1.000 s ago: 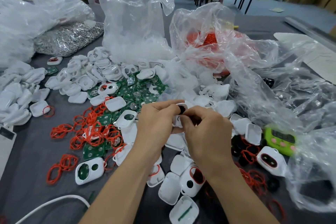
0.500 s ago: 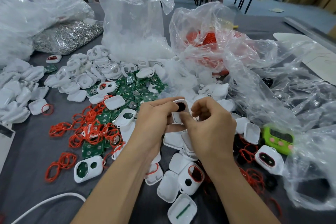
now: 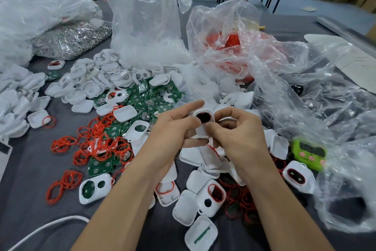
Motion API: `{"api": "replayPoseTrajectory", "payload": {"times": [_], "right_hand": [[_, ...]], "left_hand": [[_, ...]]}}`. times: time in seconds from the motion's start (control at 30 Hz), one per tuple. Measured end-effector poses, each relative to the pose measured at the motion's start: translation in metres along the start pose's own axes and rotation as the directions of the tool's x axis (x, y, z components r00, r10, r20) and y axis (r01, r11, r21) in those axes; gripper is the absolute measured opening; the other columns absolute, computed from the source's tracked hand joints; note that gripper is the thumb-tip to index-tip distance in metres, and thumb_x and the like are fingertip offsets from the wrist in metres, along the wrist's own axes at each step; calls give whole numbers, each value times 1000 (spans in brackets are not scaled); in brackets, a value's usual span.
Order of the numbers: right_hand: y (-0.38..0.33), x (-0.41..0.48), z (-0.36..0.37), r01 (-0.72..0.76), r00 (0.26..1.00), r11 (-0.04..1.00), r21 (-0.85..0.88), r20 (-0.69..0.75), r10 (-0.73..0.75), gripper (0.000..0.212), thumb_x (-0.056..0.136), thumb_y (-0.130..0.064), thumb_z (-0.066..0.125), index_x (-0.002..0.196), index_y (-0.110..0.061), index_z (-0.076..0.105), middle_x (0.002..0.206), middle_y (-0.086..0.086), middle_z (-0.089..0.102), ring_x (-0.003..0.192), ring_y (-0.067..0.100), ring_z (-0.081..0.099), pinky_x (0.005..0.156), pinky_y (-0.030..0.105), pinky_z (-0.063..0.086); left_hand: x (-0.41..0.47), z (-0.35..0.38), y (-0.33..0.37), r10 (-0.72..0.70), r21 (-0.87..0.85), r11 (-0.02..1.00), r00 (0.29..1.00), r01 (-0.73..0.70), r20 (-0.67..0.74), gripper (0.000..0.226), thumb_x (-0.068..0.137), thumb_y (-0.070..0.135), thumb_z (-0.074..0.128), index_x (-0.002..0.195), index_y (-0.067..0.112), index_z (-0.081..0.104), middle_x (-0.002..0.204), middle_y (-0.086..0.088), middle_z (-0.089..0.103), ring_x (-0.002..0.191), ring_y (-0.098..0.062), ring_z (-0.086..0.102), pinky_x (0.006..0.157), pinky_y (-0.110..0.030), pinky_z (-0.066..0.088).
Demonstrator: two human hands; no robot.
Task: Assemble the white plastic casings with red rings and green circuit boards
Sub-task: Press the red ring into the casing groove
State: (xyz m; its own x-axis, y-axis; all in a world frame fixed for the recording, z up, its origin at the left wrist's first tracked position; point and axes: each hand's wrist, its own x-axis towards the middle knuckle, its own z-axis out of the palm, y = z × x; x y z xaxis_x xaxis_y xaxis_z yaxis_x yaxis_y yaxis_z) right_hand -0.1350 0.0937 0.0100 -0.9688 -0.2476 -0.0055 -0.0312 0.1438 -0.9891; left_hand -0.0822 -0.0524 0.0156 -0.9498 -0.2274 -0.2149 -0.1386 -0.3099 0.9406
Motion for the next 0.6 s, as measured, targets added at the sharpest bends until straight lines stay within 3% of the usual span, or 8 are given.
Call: {"api": "replayPoseTrajectory", "payload": {"times": [0.03, 0.07, 0.13, 0.23, 0.33, 0.43, 0.6], "right_hand": [[0, 0, -1, 0, 1000, 999, 36, -14, 0, 12, 74, -18, 82, 76, -21, 71, 56, 9, 68, 43, 17, 56, 45, 25, 46], [0, 1, -2, 6, 999, 999, 49, -35, -5, 12, 74, -19, 83, 76, -21, 71, 56, 9, 68, 43, 18, 56, 46, 26, 46], [2, 1, -3, 27, 997, 999, 25, -77, -25, 14, 74, -24, 85, 75, -23, 71, 57, 8, 69, 44, 19, 58, 48, 29, 47], [2, 0, 2, 26, 997, 999, 29, -77, -23, 18, 77, -23, 86, 70, -23, 70, 58, 6, 70, 43, 18, 57, 46, 26, 44], [-2, 1, 4, -73, 997, 984, 161, -9, 75, 24, 89, -15, 78, 67, -19, 70, 58, 6, 67, 42, 18, 54, 42, 23, 40], [-6, 4, 0, -180, 983, 935, 307, 86, 161, 25, 101, -13, 61, 79, -4, 69, 64, 12, 67, 42, 17, 54, 40, 22, 39], [-5, 5, -6, -169, 980, 948, 270, 152, 132, 21, 96, -6, 65, 76, -8, 72, 65, 13, 66, 45, 18, 55, 42, 21, 40]], "left_hand": [[0, 0, -1, 2, 37, 999, 1000, -2, -11, 42, 89, -1, 61, 121, 22, 74, 62, -9, 57, 60, -14, 62, 71, -35, 63], [0, 1, -2, 14, 95, 995, 1000, -12, -23, 39, 88, 1, 65, 118, 24, 76, 69, -16, 66, 68, -16, 71, 70, -32, 63], [-2, 5, -4, 63, 206, 977, 996, -50, -57, 21, 88, 14, 75, 102, 28, 82, 82, -8, 79, 80, -18, 78, 64, -27, 60], [-2, 8, -7, 127, 290, 953, 985, -87, -121, 15, 88, 16, 76, 87, 29, 84, 76, -4, 79, 70, -16, 77, 57, -23, 56], [-1, 8, -7, 137, 270, 959, 975, -86, -175, 20, 84, 4, 74, 80, 21, 84, 71, -9, 77, 59, -15, 72, 54, -21, 54], [-1, 8, -4, 123, 218, 973, 974, -80, -192, 18, 83, 1, 76, 79, 16, 84, 70, -13, 76, 56, -16, 70, 53, -21, 53], [-3, 9, -1, 91, 159, 985, 981, -64, -169, 13, 83, 4, 78, 80, 16, 84, 75, -16, 77, 57, -15, 69, 54, -20, 54]]}}
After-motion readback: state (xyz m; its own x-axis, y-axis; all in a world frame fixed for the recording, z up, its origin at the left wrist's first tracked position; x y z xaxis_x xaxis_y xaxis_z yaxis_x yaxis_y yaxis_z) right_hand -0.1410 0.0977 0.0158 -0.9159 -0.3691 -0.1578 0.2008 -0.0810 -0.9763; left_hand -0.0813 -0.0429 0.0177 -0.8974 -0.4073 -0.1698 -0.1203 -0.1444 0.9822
